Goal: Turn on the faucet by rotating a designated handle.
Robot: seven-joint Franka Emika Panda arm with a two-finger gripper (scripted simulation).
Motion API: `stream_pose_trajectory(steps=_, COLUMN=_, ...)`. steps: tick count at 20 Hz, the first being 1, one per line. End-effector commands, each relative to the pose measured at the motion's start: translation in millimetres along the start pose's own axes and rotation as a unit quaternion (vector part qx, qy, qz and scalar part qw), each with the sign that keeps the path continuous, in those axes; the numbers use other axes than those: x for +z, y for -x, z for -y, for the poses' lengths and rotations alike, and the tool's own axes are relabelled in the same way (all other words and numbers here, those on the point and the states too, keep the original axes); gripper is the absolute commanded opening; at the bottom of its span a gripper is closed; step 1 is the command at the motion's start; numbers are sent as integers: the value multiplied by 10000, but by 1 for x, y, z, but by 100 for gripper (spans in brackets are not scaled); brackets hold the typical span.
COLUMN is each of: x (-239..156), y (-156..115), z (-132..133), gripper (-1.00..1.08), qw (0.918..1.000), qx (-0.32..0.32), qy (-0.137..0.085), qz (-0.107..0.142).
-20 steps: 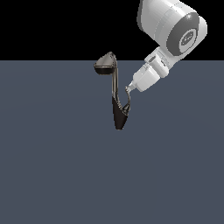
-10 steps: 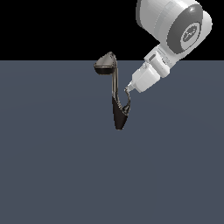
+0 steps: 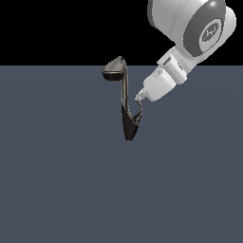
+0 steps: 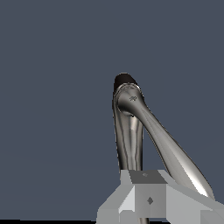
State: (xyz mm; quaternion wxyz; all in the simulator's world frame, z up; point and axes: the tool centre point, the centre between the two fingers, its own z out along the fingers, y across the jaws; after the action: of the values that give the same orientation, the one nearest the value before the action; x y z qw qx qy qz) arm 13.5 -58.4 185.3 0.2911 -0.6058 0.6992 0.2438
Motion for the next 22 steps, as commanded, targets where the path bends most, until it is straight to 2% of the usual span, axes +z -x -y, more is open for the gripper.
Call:
stream_pose_trajectory(steps=1, x=1, y=-5, z=-12, gripper=-100, qw=10000, qx=29, qy=38, qz=12)
stream_pose_trajectory(steps=11, x=1, y=-16, z=-49, gripper=-100, qw=10000, qx=11, qy=72, qz=32)
stream_pose_trajectory(steps=13, x=-1, y=-6, z=-39, gripper=-100, qw=10000, qx=-76, qy=19, qz=27)
stream_pose_trajectory(steps=22, x=1, y=-63, z=-65, gripper=-100, qw=10000, qx=7, qy=72, qz=33)
